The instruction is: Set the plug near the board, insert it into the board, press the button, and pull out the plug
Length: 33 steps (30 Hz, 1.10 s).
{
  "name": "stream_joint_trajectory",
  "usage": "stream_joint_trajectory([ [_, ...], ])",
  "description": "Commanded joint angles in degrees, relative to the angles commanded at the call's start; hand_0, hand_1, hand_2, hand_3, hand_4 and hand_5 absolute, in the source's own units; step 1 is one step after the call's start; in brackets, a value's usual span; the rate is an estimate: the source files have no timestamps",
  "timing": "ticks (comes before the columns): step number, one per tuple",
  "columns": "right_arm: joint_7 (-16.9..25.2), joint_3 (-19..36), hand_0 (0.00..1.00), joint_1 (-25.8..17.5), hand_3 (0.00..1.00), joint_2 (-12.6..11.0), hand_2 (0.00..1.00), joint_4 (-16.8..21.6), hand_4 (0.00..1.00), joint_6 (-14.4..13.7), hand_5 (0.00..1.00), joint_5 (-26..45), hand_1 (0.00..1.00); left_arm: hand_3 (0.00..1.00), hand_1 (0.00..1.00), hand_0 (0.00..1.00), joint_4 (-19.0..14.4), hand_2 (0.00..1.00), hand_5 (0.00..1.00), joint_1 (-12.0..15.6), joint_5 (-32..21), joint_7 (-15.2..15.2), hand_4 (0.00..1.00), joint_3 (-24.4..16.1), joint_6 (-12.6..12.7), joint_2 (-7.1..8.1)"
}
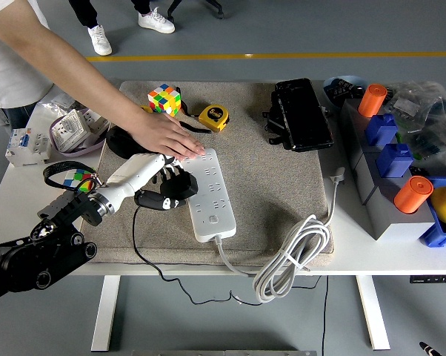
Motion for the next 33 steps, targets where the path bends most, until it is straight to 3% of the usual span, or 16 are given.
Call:
stream_joint_trajectory([
  [5,0.04,0.08,0.645,0.03,0.599,0.01,0.698,0.1,0.87,0.0,0.527,-0.11,0.694,0.572,0.516,0.352,-0.14,0.553,0.011,0.05,0.6,0.26,0.807,-0.12,-0.24,0.01],
  [6,0.04,0.1,0.645,0.02,0.599,0.01,0.698,0.12,0.869,0.0,0.526,-0.14,0.694,0.579,0.524,0.358,-0.19,0.564,0.03,0.06,0.73,0.35,0.888,-0.17,-0.36,0.02],
  [17,0.06,0.18,0.646,0.06,0.599,0.0,0.699,0.1,0.869,0.02,0.523,-0.15,0.694,0.579,0.526,0.362,-0.48,0.567,0.032,0.11,1.33,0.64,0.907,-0.38,-0.96,0.17],
  [18,0.07,0.19,0.645,0.06,0.598,0.0,0.699,0.09,0.869,0.03,0.522,-0.14,0.694,0.582,0.526,0.366,-0.5,0.575,0.091,0.11,1.34,0.66,0.998,-0.4,-1.01,0.18],
  [29,0.15,0.21,0.645,0.07,0.599,0.01,0.698,0.17,0.87,0.13,0.521,-0.15,0.694,0.593,0.535,0.357,-0.48,0.576,0.135,0.37,1.56,0.95,0.998,-0.8,-1.14,0.31],
  [30,0.15,0.18,0.646,0.05,0.599,0.01,0.698,0.15,0.87,0.15,0.519,-0.14,0.694,0.615,0.581,0.396,-0.49,0.59,0.168,0.43,1.5,0.95,0.998,-0.88,-1.17,0.32],
  [33,0.16,0.13,0.646,0.03,0.599,0.01,0.698,0.12,0.87,0.2,0.519,-0.11,0.694,0.615,0.581,0.396,-0.5,0.59,0.168,0.54,1.3,0.86,0.998,-1.12,-1.08,0.35],
])
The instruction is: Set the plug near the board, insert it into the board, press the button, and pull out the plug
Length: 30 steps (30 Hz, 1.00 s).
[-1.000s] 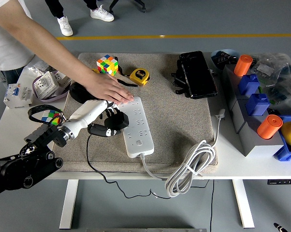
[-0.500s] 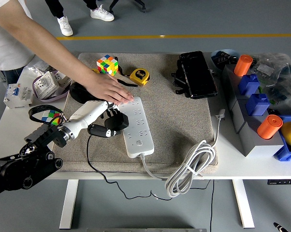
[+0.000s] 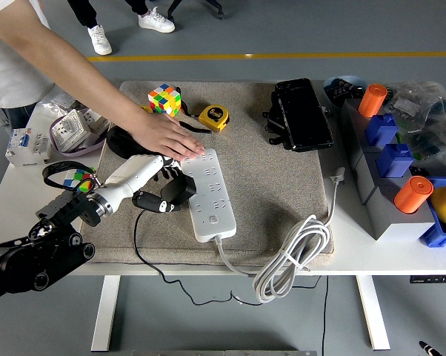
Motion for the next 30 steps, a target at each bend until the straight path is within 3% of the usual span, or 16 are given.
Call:
stream_joint_trajectory([
  [2,0.0,0.04,0.646,0.04,0.599,0.0,0.698,-0.01,0.87,0.03,0.519,0.0,0.694,0.615,0.581,0.396,-0.05,0.59,0.168,0.06,-0.06,-0.04,0.998,-0.24,0.05,0.02],
  [3,0.01,0.13,0.646,0.04,0.599,0.02,0.698,0.01,0.871,0.01,0.52,-0.02,0.693,0.711,0.63,0.443,-0.13,0.681,0.241,0.13,-0.03,-0.04,0.998,-0.41,0.05,0.06],
  [16,0.09,0.16,0.646,-0.03,0.6,0.01,0.698,0.01,0.875,0.15,0.518,-0.01,0.694,0.724,0.645,0.442,-2.04,0.705,0.276,1.51,-0.04,-0.3,0.998,-2.39,-0.46,0.67],
  [26,0.11,0.18,0.646,-0.12,0.601,-0.03,0.698,-0.06,0.876,0.2,0.518,0.05,0.694,0.72,0.649,0.446,-8.47,0.714,0.319,6.74,-3.08,-3.74,0.998,-8.18,3.1,2.7],
  [27,0.13,0.17,0.646,-0.14,0.599,-0.03,0.698,-0.07,0.877,0.2,0.517,0.07,0.694,0.704,0.662,0.49,-9.08,0.71,0.55,7.26,-3.51,-3.89,0.998,-8.46,3.28,2.88],
  [30,0.14,0.26,0.646,-0.17,0.599,-0.05,0.698,-0.09,0.877,0.19,0.517,0.07,0.694,0.704,0.662,0.49,-10.47,0.71,0.55,8.62,-3.99,-3.75,0.998,-9.1,3.11,3.15],
])
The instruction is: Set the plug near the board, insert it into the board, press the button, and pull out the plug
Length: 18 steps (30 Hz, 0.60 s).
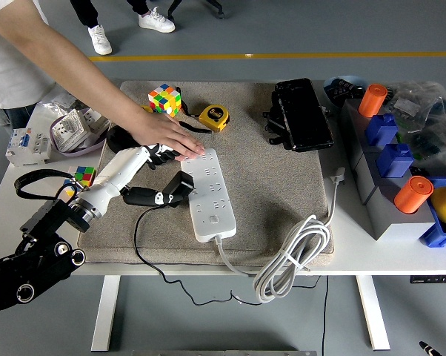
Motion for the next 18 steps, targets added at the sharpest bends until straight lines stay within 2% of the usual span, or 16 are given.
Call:
stream_joint_trajectory([
  [2,0.03,0.01,0.646,0.0,0.599,0.0,0.698,0.02,0.877,-0.01,0.517,0.0,0.694,0.704,0.662,0.49,-0.61,0.71,0.55,0.71,-0.44,-0.11,0.998,-0.22,-0.2,0.03],
  [3,0.03,-0.02,0.645,0.01,0.6,0.01,0.698,0.03,0.879,-0.01,0.518,-0.01,0.694,0.681,0.684,0.624,-0.87,0.706,0.58,0.98,-0.51,-0.1,0.982,-0.29,-0.23,0.03],
  [18,0.19,-0.08,0.647,0.0,0.601,0.0,0.698,0.05,0.881,-0.04,0.517,0.12,0.693,0.672,0.699,0.674,-1.19,0.706,0.596,1.44,0.01,1.15,0.943,1.47,-0.7,-0.23],
])
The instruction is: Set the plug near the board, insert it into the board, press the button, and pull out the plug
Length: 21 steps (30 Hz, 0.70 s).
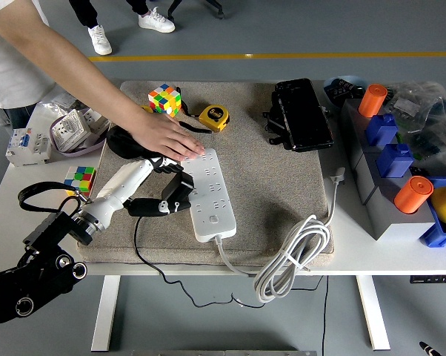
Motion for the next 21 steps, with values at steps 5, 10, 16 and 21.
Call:
stream_joint_trajectory([
  [5,0.05,0.07,0.647,0.0,0.601,-0.01,0.698,0.03,0.881,-0.01,0.516,0.0,0.693,0.672,0.692,0.674,0.22,0.705,0.594,-0.27,0.0,0.28,0.934,0.72,-0.1,-0.13],
  [10,0.09,-0.01,0.646,-0.01,0.601,0.0,0.698,0.04,0.881,0.0,0.516,0.04,0.693,0.669,0.693,0.674,0.15,0.705,0.589,-0.27,0.34,0.46,0.932,0.97,-0.18,-0.26],
  [16,0.16,0.14,0.646,-0.07,0.601,-0.03,0.698,0.18,0.881,-0.03,0.516,-0.11,0.693,0.663,0.693,0.664,-0.35,0.696,0.589,-0.3,0.65,0.6,0.933,1.3,-0.37,-0.23],
  [21,0.24,0.18,0.647,0.02,0.601,-0.02,0.696,0.19,0.881,-0.02,0.515,-0.02,0.693,0.658,0.686,0.655,-1.16,0.691,0.589,-0.56,1.14,0.54,0.932,1.63,-0.59,-0.1],
])
